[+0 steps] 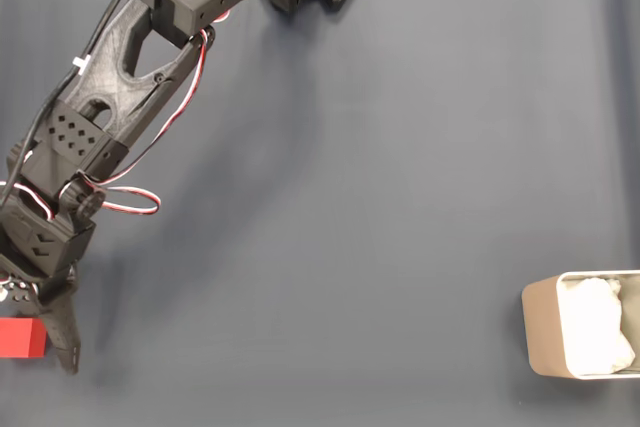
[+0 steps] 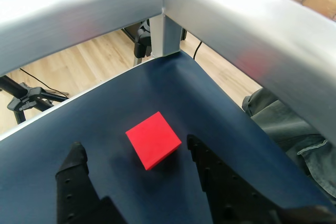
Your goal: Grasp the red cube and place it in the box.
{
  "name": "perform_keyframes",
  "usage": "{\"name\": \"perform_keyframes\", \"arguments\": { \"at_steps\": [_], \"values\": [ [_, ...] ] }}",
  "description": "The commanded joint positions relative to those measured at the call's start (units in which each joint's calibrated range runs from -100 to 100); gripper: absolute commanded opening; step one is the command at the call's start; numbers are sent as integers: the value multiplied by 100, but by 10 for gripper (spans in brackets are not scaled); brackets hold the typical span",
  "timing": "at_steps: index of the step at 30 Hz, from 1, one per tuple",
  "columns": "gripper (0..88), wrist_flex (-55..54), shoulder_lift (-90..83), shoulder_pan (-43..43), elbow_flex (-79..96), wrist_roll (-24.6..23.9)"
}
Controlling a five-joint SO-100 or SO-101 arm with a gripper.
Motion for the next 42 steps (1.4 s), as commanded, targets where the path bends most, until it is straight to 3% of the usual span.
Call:
{"name": "perform_keyframes", "arguments": {
  "at_steps": [1,33,42],
  "values": [
    [438,-142,-26,-77,-345,-44],
    [435,-315,43,-318,-436,-161],
    [354,-290,17,-311,-409,-73]
  ]
}}
